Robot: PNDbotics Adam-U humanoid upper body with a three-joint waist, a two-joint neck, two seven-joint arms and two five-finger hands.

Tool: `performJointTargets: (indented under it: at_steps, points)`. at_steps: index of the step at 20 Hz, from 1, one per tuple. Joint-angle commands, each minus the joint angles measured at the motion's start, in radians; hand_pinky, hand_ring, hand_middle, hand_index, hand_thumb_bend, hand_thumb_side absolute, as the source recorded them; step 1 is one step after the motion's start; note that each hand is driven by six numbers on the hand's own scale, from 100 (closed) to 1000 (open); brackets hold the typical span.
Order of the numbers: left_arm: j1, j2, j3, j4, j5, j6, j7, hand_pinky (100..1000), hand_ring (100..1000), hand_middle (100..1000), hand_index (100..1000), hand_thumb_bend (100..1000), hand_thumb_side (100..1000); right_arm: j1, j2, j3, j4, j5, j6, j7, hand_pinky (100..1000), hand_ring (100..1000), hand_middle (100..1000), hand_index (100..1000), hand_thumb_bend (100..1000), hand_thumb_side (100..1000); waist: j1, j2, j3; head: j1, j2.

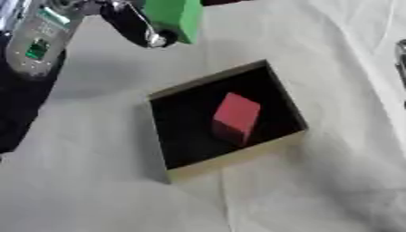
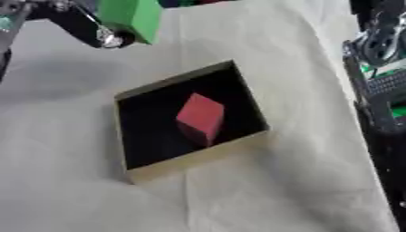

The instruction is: Pick up objects on the table and place them in the box.

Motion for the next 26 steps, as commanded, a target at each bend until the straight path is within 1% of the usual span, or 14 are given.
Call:
performJointTargets:
  at_steps: [1,3,5,10,14,20,26]
  points:
    - [0.004,0.043,-0.037,-0.082,0.025,0.064,0.040,589,470,454,659,100,142,-0.012,-0.009,-0.008,-0.024,0.009,-0.002,0.001,822,772,769,980,100,1000,-0.006,-0.031,0.004,-0.008,0.009]
    - [0.012,0.043,-0.069,-0.086,0.044,0.069,0.071,589,472,456,660,100,145,-0.008,-0.008,-0.010,-0.025,0.009,-0.002,0.000,822,772,768,980,100,1000,-0.009,-0.032,0.007,-0.011,0.012]
    - [0.016,0.045,-0.103,-0.087,0.063,0.057,0.082,590,475,460,661,100,149,-0.006,-0.009,-0.013,-0.026,0.009,-0.001,-0.003,822,771,768,980,100,1000,-0.011,-0.033,0.011,-0.018,0.016]
    - [0.028,0.050,-0.165,-0.088,0.090,0.030,0.059,593,492,469,664,100,164,-0.004,-0.005,-0.012,-0.030,0.009,-0.002,-0.004,822,771,768,980,100,1000,-0.013,-0.033,0.019,-0.026,0.020]
    - [0.051,0.042,-0.185,-0.088,0.089,0.037,0.037,593,495,471,664,100,171,0.000,-0.001,-0.013,-0.035,0.007,-0.003,-0.004,822,771,768,980,100,1000,-0.014,-0.033,0.023,-0.025,0.020]
    - [0.088,0.027,-0.217,-0.088,0.048,0.050,-0.013,598,506,480,673,100,178,0.004,0.003,-0.015,-0.043,0.003,-0.003,-0.006,822,771,768,980,100,1000,-0.018,-0.032,0.020,-0.023,0.019]
    - [0.110,0.010,-0.225,-0.088,-0.002,0.058,-0.030,601,508,482,676,100,181,0.009,0.004,-0.016,-0.047,-0.001,-0.002,-0.007,822,771,768,980,100,1000,-0.018,-0.031,0.019,-0.021,0.018]
